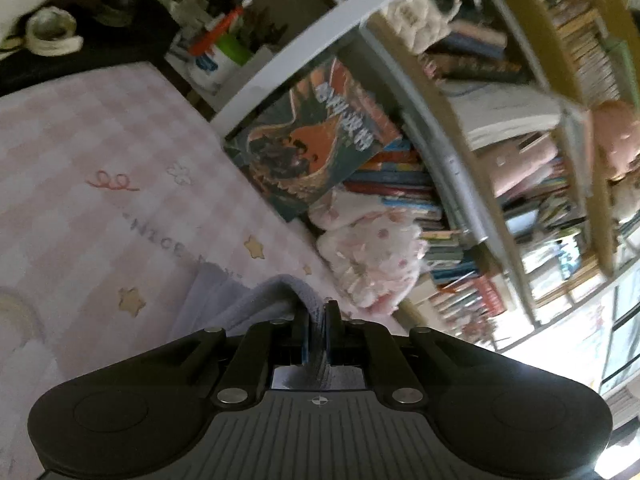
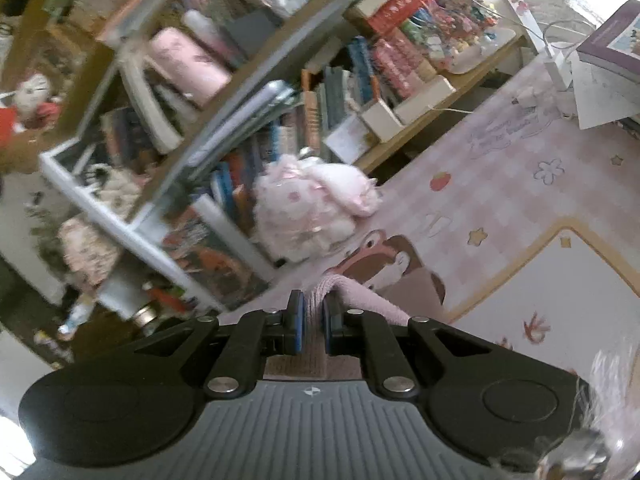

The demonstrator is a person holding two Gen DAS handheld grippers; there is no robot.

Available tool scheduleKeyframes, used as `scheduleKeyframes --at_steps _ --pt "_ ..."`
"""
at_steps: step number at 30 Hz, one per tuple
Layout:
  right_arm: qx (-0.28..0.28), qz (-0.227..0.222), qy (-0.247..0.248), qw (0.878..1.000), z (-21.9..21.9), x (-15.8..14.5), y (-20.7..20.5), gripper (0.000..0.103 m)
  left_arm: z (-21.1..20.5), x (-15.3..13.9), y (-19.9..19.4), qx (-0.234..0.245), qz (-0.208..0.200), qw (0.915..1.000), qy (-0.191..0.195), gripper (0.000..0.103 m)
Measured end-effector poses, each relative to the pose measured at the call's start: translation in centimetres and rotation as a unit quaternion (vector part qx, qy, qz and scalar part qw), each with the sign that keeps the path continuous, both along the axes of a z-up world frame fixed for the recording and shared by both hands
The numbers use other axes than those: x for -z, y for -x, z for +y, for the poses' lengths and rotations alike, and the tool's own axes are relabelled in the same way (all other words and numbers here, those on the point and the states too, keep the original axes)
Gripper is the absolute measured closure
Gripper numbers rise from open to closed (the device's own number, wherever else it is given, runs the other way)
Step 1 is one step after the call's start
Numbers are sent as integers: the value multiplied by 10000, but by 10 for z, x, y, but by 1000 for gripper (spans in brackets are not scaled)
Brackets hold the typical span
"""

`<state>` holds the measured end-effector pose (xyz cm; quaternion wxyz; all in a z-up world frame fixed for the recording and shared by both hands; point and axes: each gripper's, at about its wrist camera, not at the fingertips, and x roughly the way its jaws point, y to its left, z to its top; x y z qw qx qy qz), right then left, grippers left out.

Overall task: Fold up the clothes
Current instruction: 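Lift the hem with both grippers and fold it up onto the collar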

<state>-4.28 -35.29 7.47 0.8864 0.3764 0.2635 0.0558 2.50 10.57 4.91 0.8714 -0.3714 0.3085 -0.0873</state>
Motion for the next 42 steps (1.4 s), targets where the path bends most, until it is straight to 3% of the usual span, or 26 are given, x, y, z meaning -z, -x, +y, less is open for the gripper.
scheduleKeyframes --at_steps 9,12,14,16,19,22,25,30,33,35,36,37,38,40,42 --pt "225 696 461 9963 3 43 -68 94 -8 35 -58 224 758 9961 -396 92" --pt "249 871 624 9939 6 52 -79 93 -5 42 -68 207 940 9945 -422 77" --pt "291 990 807 9914 8 54 -85 87 0 39 -70 108 917 9947 -451 49" --pt "422 961 1093 9885 12 52 -86 60 5 32 -68 23 665 9960 -597 41" --pt "400 853 1540 9836 15 46 -87 58 11 25 -69 108 429 9956 -828 39" --pt "195 874 1904 9776 19 47 -93 56 14 27 -71 308 400 9947 -893 39" --pt "-58 984 2245 9695 26 57 -98 53 3 32 -73 617 342 9894 -1267 39" --pt "-405 1218 2761 9525 37 76 -108 52 -30 44 -80 1224 116 9715 -2029 42" --pt "-432 1383 2801 9490 41 86 -118 53 -50 52 -84 1464 11 9574 -2490 43" --pt "-437 1420 2777 9491 40 89 -121 57 -58 55 -86 1600 31 9528 -2579 58" --pt "-442 1432 2765 9493 39 90 -121 62 -61 55 -87 1658 37 9510 -2609 61" --pt "-448 1443 2753 9494 39 91 -122 65 -62 55 -87 1672 66 9498 -2642 77" --pt "-454 1443 2761 9492 38 90 -122 68 -62 55 -87 1675 103 9489 -2673 99" --pt "-433 1382 2788 9494 36 85 -120 96 -60 51 -85 1612 73 9514 -2622 99" --pt "-285 1225 2608 9572 31 78 -114 96 -49 42 -80 1463 -78 9615 -2325 99"
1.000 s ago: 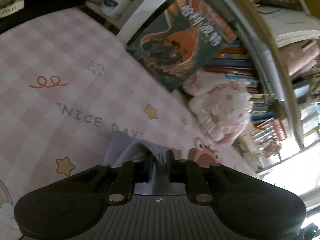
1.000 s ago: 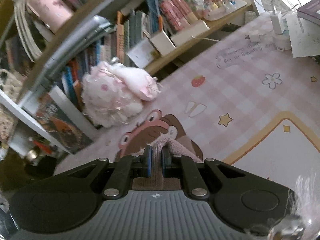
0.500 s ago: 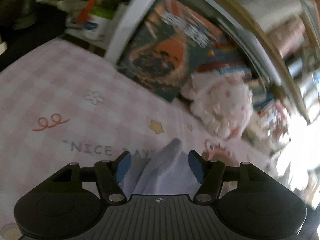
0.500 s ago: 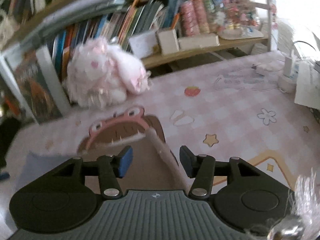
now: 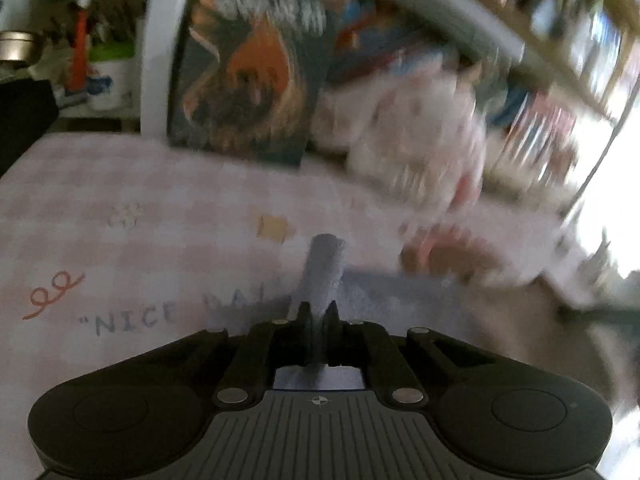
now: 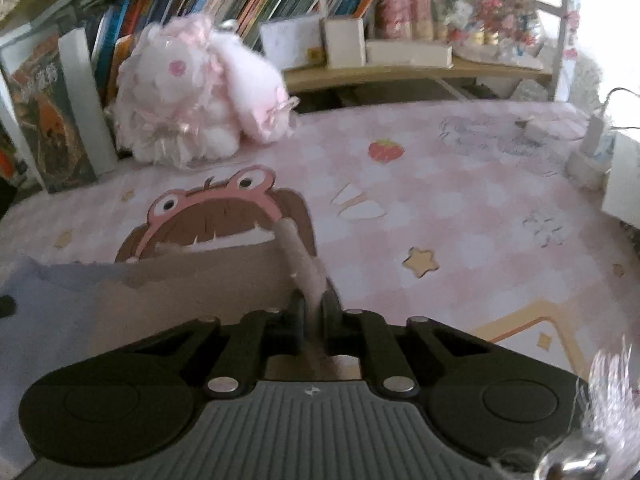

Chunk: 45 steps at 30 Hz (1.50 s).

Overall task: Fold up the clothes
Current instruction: 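Lift the hem with both grippers and fold it up onto the collar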

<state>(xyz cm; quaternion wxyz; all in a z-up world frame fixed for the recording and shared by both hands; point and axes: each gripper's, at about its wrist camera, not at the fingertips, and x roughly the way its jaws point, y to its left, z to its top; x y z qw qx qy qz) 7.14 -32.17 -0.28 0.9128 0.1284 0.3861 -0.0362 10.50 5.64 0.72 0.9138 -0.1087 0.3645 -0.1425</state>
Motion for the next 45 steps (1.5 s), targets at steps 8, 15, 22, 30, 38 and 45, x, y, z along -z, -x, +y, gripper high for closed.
scheduleKeyframes --at_steps 8,15,22,30,38,45 --pt "264 289 -259 9989 -8 18 -4 95 17 22 -3 -451 493 9976 167 99" --pt "225 -243 -456 9984 -8 -9 5 96 29 -8 20 -375 166 9985 373 99" --pt "275 276 -248 9989 2 17 -9 89 36 29 9 -580 631 9958 326 89" --pt "404 163 -242 9988 -4 1 6 74 52 24 29 -599 508 9951 598 83" --pt "111 389 105 9991 7 15 22 94 43 41 30 -642 444 9969 102 81" --pt "75 305 -83 9995 -3 16 26 90 32 23 50 -1026 189 9939 -350 76"
